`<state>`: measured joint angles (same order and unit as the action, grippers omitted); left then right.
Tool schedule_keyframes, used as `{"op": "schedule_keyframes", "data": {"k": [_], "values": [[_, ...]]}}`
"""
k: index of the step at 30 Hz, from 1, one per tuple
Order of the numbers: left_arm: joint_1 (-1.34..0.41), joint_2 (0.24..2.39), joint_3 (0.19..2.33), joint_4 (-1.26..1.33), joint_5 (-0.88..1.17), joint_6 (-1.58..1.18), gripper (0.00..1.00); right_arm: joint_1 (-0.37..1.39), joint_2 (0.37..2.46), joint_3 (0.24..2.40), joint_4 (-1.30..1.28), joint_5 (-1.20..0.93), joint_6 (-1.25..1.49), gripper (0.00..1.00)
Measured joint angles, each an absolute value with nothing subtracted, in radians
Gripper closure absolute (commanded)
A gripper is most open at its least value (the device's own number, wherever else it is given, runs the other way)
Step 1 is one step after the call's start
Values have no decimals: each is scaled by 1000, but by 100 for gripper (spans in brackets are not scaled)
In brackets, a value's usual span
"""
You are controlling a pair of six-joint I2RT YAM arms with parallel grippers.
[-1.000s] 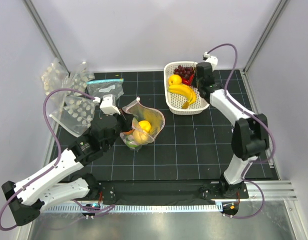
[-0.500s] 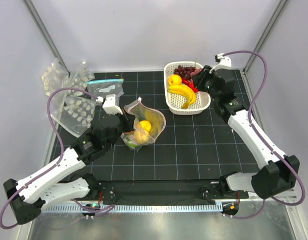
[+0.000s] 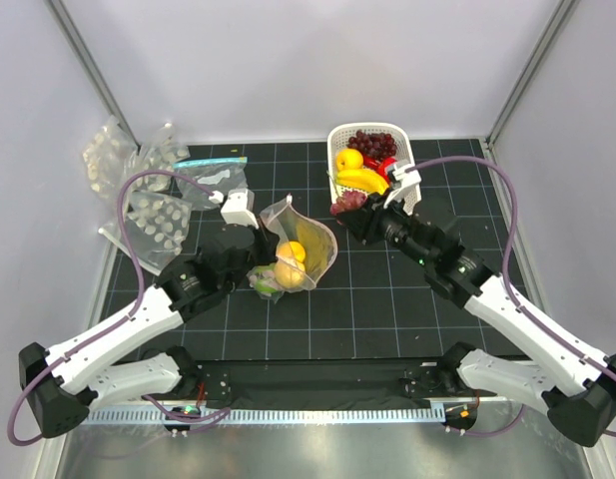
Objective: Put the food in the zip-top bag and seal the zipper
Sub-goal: Place the fake fruit in the zipper food storage bag.
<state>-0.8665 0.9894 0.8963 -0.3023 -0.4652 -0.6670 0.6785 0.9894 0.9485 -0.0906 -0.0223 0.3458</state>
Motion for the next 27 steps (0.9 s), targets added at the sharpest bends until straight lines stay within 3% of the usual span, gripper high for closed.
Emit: {"op": "schedule_keyframes", "data": {"k": [12,20,22,25,26,27], "values": [[-867,991,897,-296,-451,-660,100,776,929,923,31,-232,272,83],[-867,990,897,-290,-422,-654,100,860,1019,923,46,-214,222,85],[-867,988,897,-277,-397,-654,100,868,1057,923,51,-187,213,77],[-867,974,897,-253,-355,-654,100,869,1145,934,45,-144,213,9],[-867,965,897,-247,-347,-654,100,869,1181,948,30,-133,216,1],[-867,956,895,-239,-343,-654,100,869,1215,968,7,-124,210,0]]}}
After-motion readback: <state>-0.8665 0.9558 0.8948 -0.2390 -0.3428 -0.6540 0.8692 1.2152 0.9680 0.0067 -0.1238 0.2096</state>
